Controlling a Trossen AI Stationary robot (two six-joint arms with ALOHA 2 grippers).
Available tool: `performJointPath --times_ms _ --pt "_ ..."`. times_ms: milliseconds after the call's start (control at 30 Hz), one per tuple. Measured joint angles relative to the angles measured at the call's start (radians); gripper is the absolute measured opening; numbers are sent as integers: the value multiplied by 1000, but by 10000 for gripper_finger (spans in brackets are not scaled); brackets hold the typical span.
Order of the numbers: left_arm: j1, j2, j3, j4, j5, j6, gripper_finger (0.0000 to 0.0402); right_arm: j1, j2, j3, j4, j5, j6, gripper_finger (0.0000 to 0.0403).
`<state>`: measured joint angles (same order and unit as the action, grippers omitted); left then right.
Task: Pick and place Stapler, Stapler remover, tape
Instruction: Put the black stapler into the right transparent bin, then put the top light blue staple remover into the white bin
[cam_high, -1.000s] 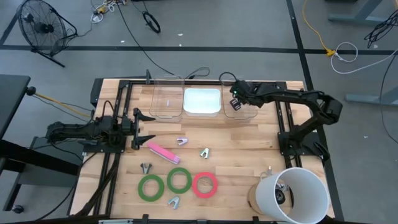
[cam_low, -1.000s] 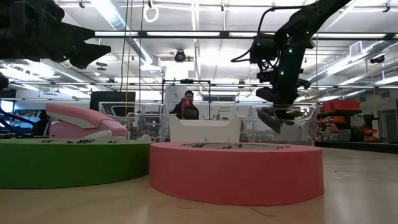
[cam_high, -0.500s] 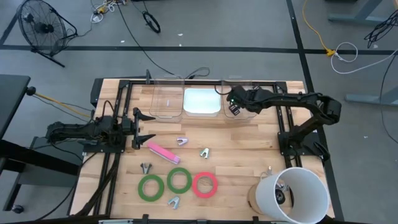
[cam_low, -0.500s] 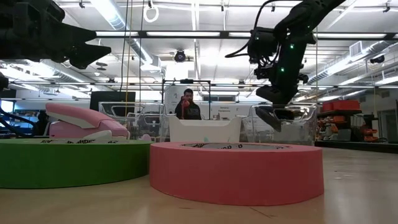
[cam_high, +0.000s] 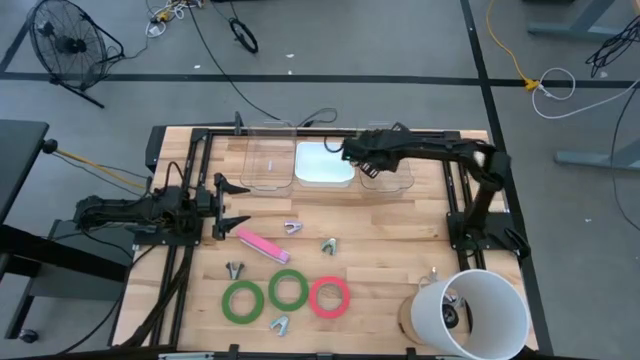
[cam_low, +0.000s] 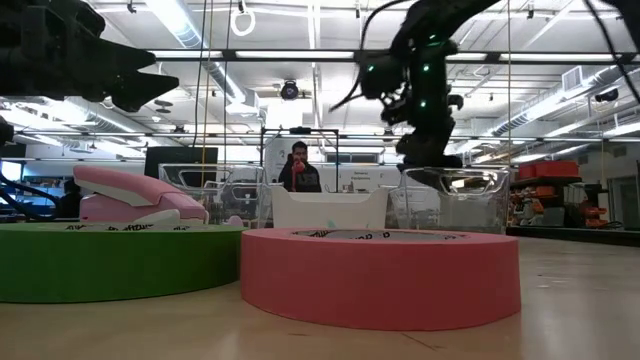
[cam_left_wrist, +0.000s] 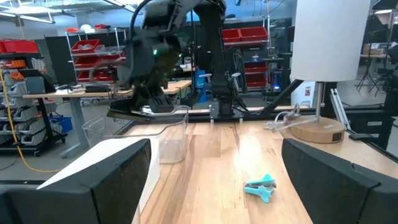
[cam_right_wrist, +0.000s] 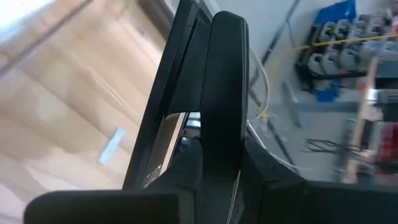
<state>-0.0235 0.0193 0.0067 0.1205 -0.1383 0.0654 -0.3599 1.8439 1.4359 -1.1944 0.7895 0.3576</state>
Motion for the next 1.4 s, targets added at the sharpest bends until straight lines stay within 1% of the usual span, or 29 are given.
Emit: performJointPath --times_ms 200,267,600,833,900,1033,1133,1267,1400 --pt "0 0 0 -16 0 0 367 -2 142 62 -136 74 15 56" --pt "0 0 0 -19 0 0 367 -6 168 72 -170 75 45 56" --pt "0 0 0 -21 0 0 367 -7 193 73 -167 62 50 56" --pt "0 0 0 -21 0 0 367 -25 193 73 -166 3 27 57" --pt "0 0 0 -21 0 -1 367 -31 193 73 -163 -9 27 77" --pt "0 0 0 -21 0 0 367 -36 193 73 -162 -18 15 139" --pt "0 0 0 -21 0 0 367 -35 193 73 -155 -19 -9 169" --pt "0 0 0 -21 0 -1 367 -34 193 73 -135 -31 -11 183" --pt "0 0 0 -21 0 -1 367 -33 193 73 -102 -40 -26 179"
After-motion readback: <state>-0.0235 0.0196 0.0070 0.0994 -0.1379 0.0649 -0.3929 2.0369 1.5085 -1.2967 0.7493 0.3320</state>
